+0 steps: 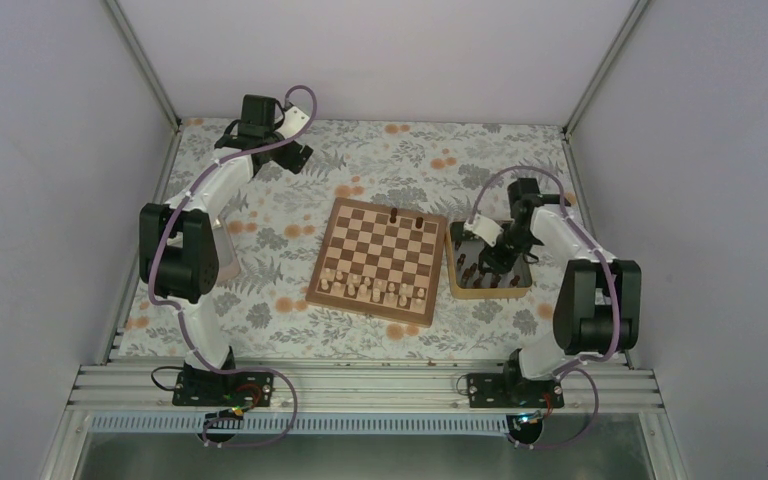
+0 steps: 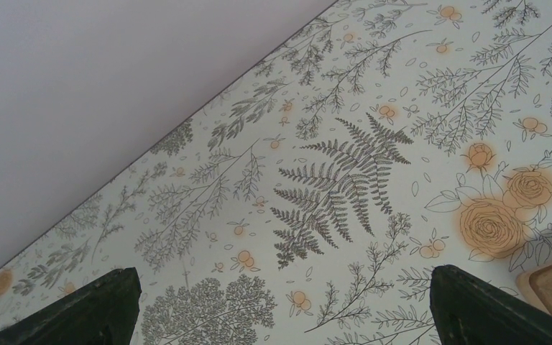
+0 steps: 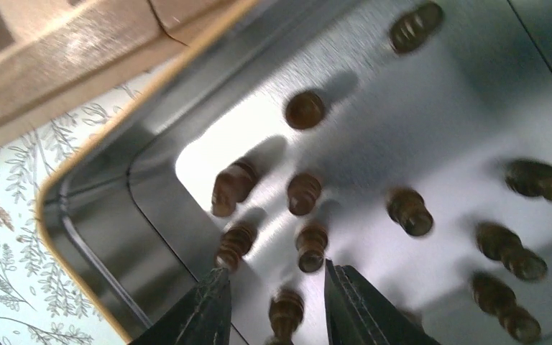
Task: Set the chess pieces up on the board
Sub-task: Pick up the chess piece from the storage box.
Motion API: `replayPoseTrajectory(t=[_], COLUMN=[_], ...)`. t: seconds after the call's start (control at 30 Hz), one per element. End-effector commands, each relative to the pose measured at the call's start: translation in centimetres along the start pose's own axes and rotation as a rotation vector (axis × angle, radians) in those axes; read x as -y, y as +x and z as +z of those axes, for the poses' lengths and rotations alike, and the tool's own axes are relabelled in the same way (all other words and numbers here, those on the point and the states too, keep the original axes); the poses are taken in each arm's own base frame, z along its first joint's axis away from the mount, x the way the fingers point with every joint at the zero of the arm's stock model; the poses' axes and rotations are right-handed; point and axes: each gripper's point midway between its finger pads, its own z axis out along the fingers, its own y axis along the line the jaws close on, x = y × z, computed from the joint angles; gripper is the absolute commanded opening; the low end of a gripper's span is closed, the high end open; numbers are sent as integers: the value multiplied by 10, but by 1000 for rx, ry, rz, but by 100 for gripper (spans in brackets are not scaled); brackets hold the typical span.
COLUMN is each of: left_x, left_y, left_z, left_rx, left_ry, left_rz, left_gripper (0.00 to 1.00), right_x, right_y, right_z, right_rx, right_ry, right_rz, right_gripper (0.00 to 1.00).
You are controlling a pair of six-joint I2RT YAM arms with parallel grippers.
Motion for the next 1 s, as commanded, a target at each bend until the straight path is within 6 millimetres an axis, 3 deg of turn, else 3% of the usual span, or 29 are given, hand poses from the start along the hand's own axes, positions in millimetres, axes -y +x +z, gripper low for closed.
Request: replayPoseTrajectory(t=[0.0, 0.47, 0.97], left_x=[3, 3, 5], left_y=[-4, -3, -2], left_z=[1, 2, 1], left_rx=[7, 2, 2], left_ry=[15, 10, 17], left_rz=[6, 8, 9], left_gripper=[100, 100, 100], right_x=[-12, -21, -22], right_y=[-20, -36, -27], right_z=[-1, 19, 31], right_rx=[38, -7, -49], right_ry=[-14, -52, -59], right_rz=[-56, -66, -56], right_gripper=[36, 33, 30])
